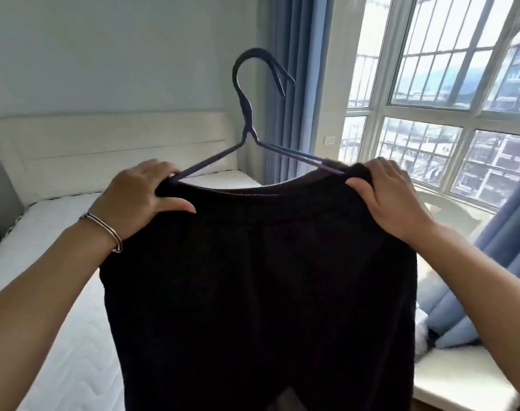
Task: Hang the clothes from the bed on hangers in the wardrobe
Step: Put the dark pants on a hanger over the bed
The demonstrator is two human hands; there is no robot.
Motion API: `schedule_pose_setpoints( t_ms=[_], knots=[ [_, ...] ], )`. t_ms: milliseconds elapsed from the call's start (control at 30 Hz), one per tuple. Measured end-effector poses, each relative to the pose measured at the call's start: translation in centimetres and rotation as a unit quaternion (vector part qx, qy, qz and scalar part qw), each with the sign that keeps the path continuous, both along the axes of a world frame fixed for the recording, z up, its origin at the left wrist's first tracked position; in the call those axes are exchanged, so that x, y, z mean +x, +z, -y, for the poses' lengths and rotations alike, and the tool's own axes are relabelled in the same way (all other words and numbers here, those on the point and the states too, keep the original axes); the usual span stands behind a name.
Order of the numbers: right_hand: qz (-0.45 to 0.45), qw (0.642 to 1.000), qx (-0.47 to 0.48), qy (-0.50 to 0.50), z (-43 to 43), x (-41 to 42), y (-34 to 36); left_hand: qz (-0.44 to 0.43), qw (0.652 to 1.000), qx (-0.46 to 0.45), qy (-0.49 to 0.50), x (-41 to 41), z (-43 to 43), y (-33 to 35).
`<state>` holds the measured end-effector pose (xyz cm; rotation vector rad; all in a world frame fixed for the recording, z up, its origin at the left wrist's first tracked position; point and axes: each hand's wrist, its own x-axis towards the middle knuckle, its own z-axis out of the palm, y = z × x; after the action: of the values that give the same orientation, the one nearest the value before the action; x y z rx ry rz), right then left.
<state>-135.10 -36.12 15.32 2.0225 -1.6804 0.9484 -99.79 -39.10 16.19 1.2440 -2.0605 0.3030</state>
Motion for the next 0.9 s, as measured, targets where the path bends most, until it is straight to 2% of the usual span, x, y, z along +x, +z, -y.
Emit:
schedule_pose_setpoints(
  t_ms=[100, 233, 533, 900],
  knots=[
    [-0.01, 1.0, -0.002, 0.03, 5.8, 0.0, 1.2, 0.052, 0.998, -0.014, 0.044, 0.4, 4.1, 0.8],
    [-0.012, 0.998, 0.01, 0.062, 13.6, 0.2, 0.7, 0.029, 0.996, -0.007, 0.089, 0.0, 10.1, 0.7],
    [-0.017, 0.99, 0.097, 0.101, 31.3, -0.2, -6.2, 0.007, 0.966, 0.14, 0.215, -1.7, 23.9, -5.6],
    [-0.007, 0.979, 0.137, 0.151, 47.7, 4.3, -7.4, 0.055, 0.937, 0.167, 0.303, 0.9, 35.7, -6.3]
  ],
)
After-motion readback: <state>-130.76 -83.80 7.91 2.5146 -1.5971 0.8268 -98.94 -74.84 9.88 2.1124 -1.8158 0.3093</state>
